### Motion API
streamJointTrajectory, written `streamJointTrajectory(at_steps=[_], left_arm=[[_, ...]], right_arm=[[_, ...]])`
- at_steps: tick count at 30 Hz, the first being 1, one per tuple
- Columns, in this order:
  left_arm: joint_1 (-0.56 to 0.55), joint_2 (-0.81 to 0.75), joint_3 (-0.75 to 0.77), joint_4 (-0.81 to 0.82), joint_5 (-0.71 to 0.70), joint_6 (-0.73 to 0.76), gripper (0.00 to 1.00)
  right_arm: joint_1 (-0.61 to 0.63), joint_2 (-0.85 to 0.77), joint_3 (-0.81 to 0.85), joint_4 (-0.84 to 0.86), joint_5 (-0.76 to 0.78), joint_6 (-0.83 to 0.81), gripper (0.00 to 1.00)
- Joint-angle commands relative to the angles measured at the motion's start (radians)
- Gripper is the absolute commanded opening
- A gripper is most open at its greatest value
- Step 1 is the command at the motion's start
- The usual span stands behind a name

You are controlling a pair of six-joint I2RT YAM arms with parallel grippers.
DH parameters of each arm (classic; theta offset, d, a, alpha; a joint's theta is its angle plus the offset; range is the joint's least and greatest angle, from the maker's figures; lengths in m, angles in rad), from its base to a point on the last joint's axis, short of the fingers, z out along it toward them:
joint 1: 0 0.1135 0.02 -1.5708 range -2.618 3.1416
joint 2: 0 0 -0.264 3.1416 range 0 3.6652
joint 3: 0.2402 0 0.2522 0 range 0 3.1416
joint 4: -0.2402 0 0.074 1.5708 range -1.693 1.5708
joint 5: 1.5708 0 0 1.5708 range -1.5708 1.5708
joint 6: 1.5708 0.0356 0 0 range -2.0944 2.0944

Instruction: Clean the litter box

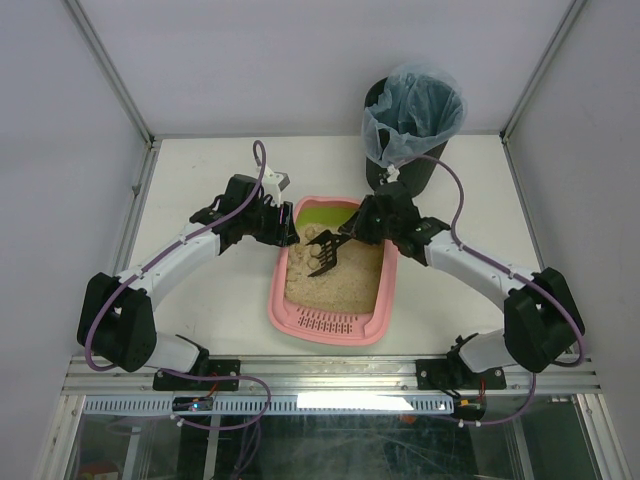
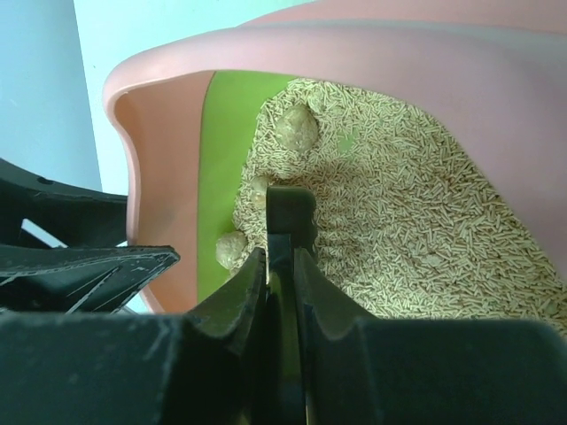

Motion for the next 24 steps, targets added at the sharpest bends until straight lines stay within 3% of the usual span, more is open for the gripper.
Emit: streamJointTrajectory(at_steps=[1, 15, 24], left_arm=[[0.001, 0.003, 0.037, 0.012, -0.007, 0.020, 0.49], [0.003, 0.001, 0.037, 0.012, -0.009, 0.022, 0.49], [0.002, 0.002, 0.038, 0.012, -0.009, 0.022, 0.49]], right_arm=[[-0.018, -0.102, 0.025, 0.031, -0.026, 0.009, 0.00], [-0.116, -0.281, -0.089, -0.019, -0.079, -0.006, 0.00], [-0.307, -0.404, -0.218, 0.097, -0.340, 0.048, 0.00]])
